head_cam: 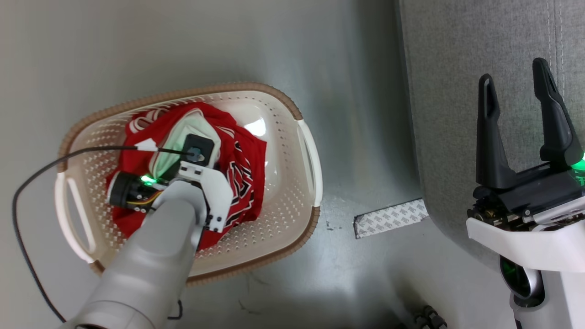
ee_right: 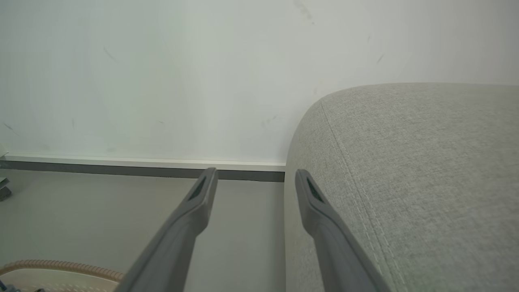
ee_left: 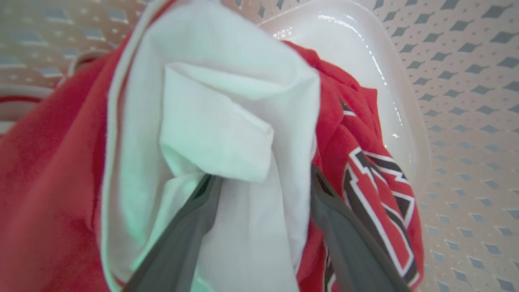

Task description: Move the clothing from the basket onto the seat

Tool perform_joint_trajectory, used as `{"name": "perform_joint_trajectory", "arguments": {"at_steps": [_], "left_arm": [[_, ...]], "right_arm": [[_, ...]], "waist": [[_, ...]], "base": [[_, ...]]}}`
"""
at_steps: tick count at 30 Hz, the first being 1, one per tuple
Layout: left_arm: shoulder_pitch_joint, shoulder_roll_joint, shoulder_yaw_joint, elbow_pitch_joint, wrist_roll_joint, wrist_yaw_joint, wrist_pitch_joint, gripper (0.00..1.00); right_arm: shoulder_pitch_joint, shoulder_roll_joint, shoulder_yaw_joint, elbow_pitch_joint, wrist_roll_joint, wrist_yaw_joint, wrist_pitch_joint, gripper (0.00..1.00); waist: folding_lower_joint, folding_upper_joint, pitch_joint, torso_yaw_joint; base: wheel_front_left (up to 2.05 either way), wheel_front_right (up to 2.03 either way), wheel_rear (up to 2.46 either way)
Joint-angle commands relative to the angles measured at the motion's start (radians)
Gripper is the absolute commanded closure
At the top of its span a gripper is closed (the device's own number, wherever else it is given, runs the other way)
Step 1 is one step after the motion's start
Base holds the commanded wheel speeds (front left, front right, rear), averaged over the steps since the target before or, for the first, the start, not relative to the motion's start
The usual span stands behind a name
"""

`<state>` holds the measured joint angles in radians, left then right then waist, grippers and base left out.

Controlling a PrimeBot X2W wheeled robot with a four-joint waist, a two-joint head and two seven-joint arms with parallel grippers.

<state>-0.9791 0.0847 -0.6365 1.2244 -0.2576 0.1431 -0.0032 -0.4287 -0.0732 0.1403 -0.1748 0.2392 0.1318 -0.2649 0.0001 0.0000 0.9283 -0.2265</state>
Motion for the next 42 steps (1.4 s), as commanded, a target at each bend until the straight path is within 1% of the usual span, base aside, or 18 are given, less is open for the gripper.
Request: {"name": "perform_joint_trajectory", "arguments": {"at_steps": [1,2,3,4,5,8,12,17,22,28,34,42], "left_arm": [[-0.011,0.018,-0.003,0.009,0.001,0.001,-0.007,0.00],[-0.014,0.018,-0.006,0.012,0.002,-0.006,-0.010,0.11],[-0.016,0.016,-0.008,0.015,0.002,-0.012,-0.017,0.51],[-0.018,0.015,-0.012,0.017,0.003,-0.018,-0.022,0.98],[-0.020,0.015,-0.014,0.019,0.003,-0.019,-0.027,1.00],[-0.019,0.007,-0.014,0.022,-0.008,-0.023,-0.053,1.00],[0.018,-0.008,0.017,0.014,-0.054,-0.004,-0.118,1.00],[0.090,-0.024,0.042,-0.004,-0.105,-0.004,-0.198,1.00],[0.173,-0.030,0.067,-0.065,-0.155,-0.012,-0.249,1.00],[0.273,-0.033,0.081,-0.196,-0.196,-0.014,-0.262,1.00],[0.390,-0.032,0.101,-0.370,-0.200,0.003,-0.261,1.00],[0.544,0.008,0.146,-0.616,-0.184,0.023,-0.262,1.00]], "right_arm": [[-0.016,-0.004,0.002,-0.004,0.002,-0.002,0.001,0.00],[-0.018,-0.003,0.004,-0.002,0.003,-0.002,0.001,0.00],[-0.020,-0.003,0.005,-0.001,0.004,-0.002,0.001,0.00],[-0.022,-0.002,0.005,0.001,0.006,-0.002,0.001,0.00],[-0.022,-0.001,0.006,0.004,0.006,-0.002,0.001,0.00],[-0.018,0.001,0.004,0.016,0.009,-0.002,0.001,0.00],[0.001,0.005,0.002,0.037,0.012,-0.002,0.001,0.00],[0.048,0.012,-0.032,0.065,0.013,-0.002,0.001,0.00],[0.109,0.002,-0.057,0.104,-0.004,-0.002,0.001,0.00],[0.193,-0.010,-0.105,0.147,-0.017,-0.002,0.001,0.00],[0.273,-0.011,-0.126,0.187,-0.033,-0.002,0.001,0.00],[0.353,-0.016,-0.137,0.230,-0.042,-0.002,0.001,0.00]], "waist": [[-0.0001,0.0000,0.010,-0.009],[-0.0001,0.0000,0.014,-0.012],[-0.0001,0.0000,0.018,-0.015],[-0.0001,0.0000,0.020,-0.017],[-0.0001,0.0000,0.021,-0.018],[-0.0001,0.0000,0.009,-0.017],[-0.0001,0.0000,-0.046,-0.009],[-0.0001,0.0000,-0.159,0.021],[-0.0001,0.0000,-0.292,0.061],[-0.0001,0.0000,-0.439,0.109],[-0.0001,0.0000,-0.566,0.145],[-0.0001,0.0000,-0.691,0.183]], "base": [[0.00,0.00,0.00],[0.00,0.00,0.00],[0.00,0.00,0.00],[0.00,0.00,0.00],[0.00,0.00,0.00],[0.00,0.00,0.00],[0.00,0.00,0.00],[0.00,0.00,0.00],[0.00,0.00,0.00],[0.00,0.00,0.00],[0.00,0.00,0.00],[0.00,0.00,0.00]]}}
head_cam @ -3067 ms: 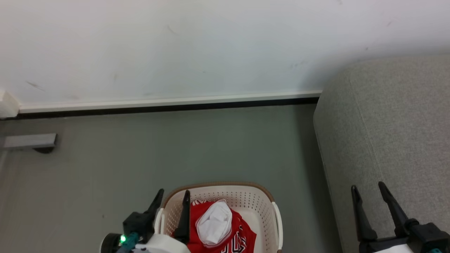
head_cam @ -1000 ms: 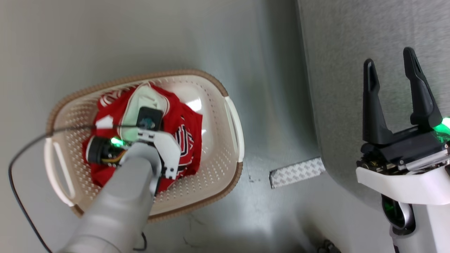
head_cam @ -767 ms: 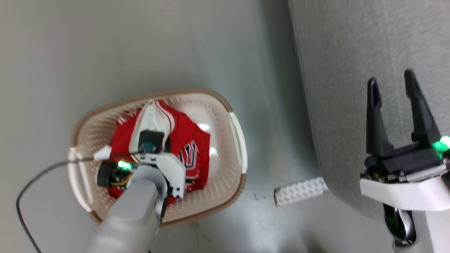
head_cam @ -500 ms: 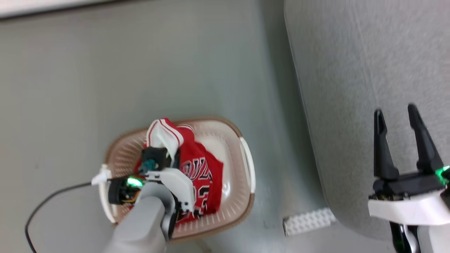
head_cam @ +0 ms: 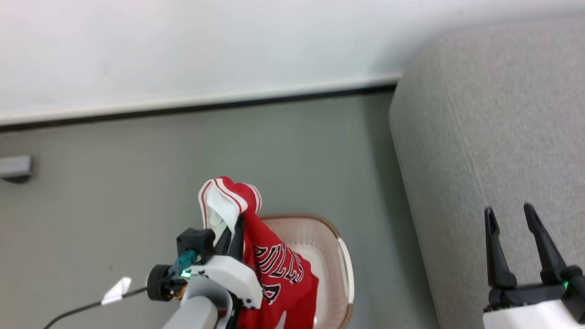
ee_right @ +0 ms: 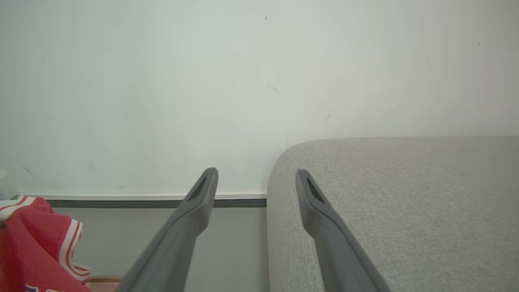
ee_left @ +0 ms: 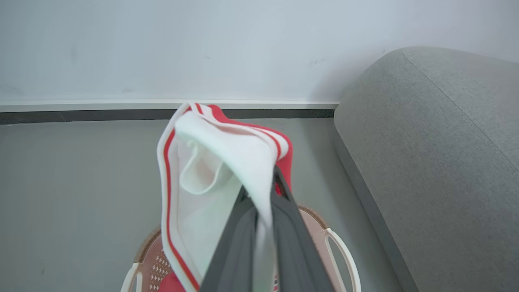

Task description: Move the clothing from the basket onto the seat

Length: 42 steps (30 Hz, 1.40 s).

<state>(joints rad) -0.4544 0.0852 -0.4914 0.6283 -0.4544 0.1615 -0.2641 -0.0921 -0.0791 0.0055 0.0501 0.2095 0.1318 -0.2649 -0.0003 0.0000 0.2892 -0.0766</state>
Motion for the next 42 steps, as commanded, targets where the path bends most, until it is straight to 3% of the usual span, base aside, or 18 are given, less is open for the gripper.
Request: {"name": "perform_joint_trajectory", "arguments": {"at_steps": [1,11,21,33,42], "left_arm": [[0.034,0.012,0.006,-0.053,0.015,0.003,-0.001,1.00],[0.189,0.070,0.053,-0.269,0.041,0.034,0.000,1.00],[0.326,0.122,0.104,-0.357,0.049,0.055,-0.001,1.00],[0.369,0.205,0.140,-0.375,0.101,0.003,-0.001,1.00],[0.379,0.216,0.184,-0.343,0.097,-0.009,-0.001,1.00]], "right_arm": [[0.026,-0.012,-0.003,0.012,-0.013,-0.002,0.001,0.00],[0.105,-0.034,0.011,0.092,-0.017,-0.002,0.001,0.00],[0.166,-0.036,0.038,0.154,-0.019,-0.002,0.001,0.00],[0.179,-0.038,0.067,0.174,-0.016,-0.002,0.001,0.00],[0.179,-0.037,0.074,0.183,-0.016,-0.002,0.001,0.00]], "waist": [[0.0003,0.0000,-0.066,0.039],[0.0003,0.0000,-0.192,0.085],[0.0003,0.0000,-0.290,0.092],[0.0003,0.0000,-0.317,0.089],[0.0003,0.0000,-0.326,0.087]], "base": [[0.00,0.00,0.00],[0.00,0.00,0.00],[0.00,0.00,0.00],[0.00,0.00,0.00],[0.00,0.00,0.00]]}}
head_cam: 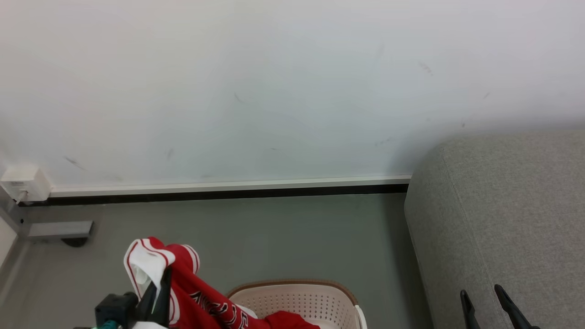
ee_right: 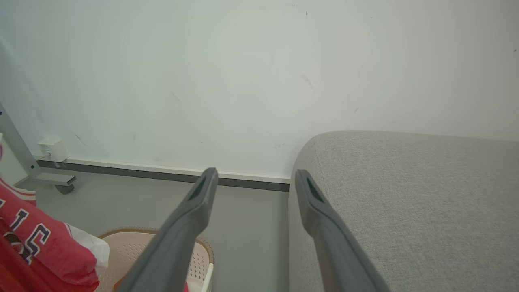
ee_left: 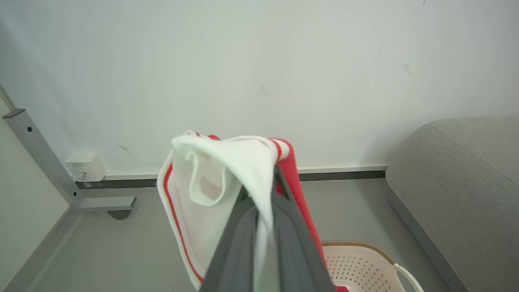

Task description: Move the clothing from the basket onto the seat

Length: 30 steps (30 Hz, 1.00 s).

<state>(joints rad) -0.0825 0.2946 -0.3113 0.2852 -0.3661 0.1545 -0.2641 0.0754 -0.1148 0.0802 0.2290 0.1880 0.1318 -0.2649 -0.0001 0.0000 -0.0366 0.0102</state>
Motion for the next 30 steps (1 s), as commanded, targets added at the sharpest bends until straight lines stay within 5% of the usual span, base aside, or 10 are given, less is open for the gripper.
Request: {"name": "perform_joint_trajectory", "arguments": {"at_steps": [1,19,30], "left_arm": [[0.007,0.004,0.008,0.004,0.006,-0.005,-0.001,1.00],[-0.003,-0.022,0.034,0.001,0.035,-0.029,-0.001,1.00],[-0.061,-0.028,-0.045,-0.157,0.079,-0.049,0.068,1.00]], "right_arm": [[0.011,-0.001,-0.001,0.005,0.006,-0.002,0.001,0.00],[-0.002,0.001,0.004,-0.006,0.005,-0.002,0.001,0.00],[-0.066,-0.033,0.120,-0.126,-0.013,-0.002,0.001,0.00]], "waist": [[0.0001,0.0000,0.000,0.000],[0.0001,0.0000,0.004,0.002],[0.0001,0.0000,0.005,0.003]], "base": [[0.00,0.00,0.00],[0.00,0.00,0.00],[0.00,0.00,0.00]]}}
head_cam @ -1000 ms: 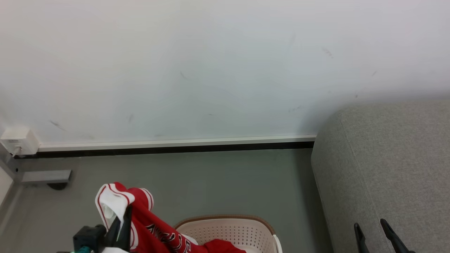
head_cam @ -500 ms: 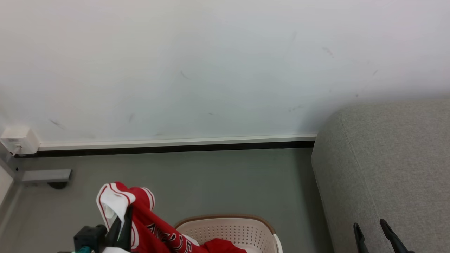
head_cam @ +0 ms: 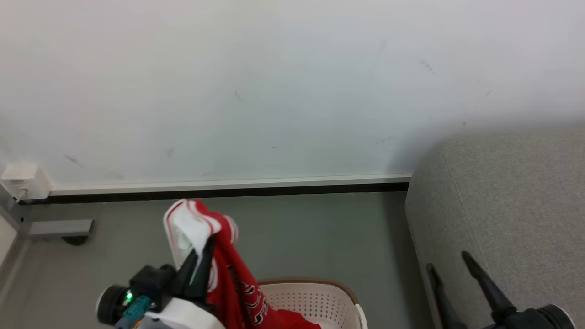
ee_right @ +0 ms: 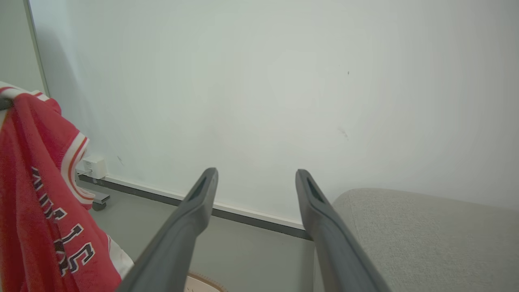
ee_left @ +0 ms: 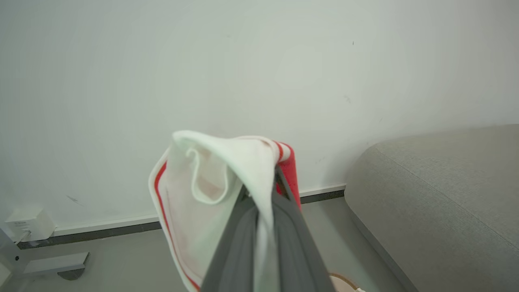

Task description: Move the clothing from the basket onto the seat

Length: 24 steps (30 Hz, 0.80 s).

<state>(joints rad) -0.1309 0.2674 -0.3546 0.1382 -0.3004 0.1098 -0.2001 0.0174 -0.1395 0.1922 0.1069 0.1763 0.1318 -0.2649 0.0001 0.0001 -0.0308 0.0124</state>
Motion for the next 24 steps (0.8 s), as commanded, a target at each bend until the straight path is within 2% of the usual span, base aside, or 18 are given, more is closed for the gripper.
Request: {"name": "perform_joint_trajectory", "arguments": {"at_steps": [1,9,14,18,24], "left_arm": [[-0.018,-0.002,-0.012,-0.028,0.017,-0.008,0.015,1.00],[-0.069,-0.029,-0.097,-0.135,0.023,-0.050,0.087,1.00],[-0.101,-0.070,-0.162,-0.152,0.025,-0.083,0.110,1.00],[-0.129,-0.116,-0.216,-0.144,0.030,-0.102,0.117,1.00],[-0.162,-0.167,-0.302,-0.144,0.040,-0.134,0.126,1.00]], "right_arm": [[-0.016,-0.014,0.027,-0.011,-0.001,-0.002,0.001,0.00],[-0.077,-0.069,0.245,-0.035,0.024,-0.002,0.001,0.00],[-0.126,-0.076,0.364,-0.018,0.053,-0.002,0.001,0.00],[-0.158,-0.069,0.415,0.007,0.084,-0.002,0.001,0.00],[-0.182,-0.065,0.431,0.037,0.097,-0.002,0.001,0.00]], "waist": [[-0.0001,-0.0001,-0.001,0.002],[-0.0001,-0.0001,-0.006,0.008],[-0.0001,-0.0001,-0.006,0.011],[-0.0001,-0.0001,-0.005,0.013],[-0.0001,-0.0001,-0.005,0.016]], "base": [[0.00,0.00,0.00],[0.00,0.00,0.00],[0.00,0.00,0.00],[0.00,0.00,0.00],[0.00,0.00,0.00]]}}
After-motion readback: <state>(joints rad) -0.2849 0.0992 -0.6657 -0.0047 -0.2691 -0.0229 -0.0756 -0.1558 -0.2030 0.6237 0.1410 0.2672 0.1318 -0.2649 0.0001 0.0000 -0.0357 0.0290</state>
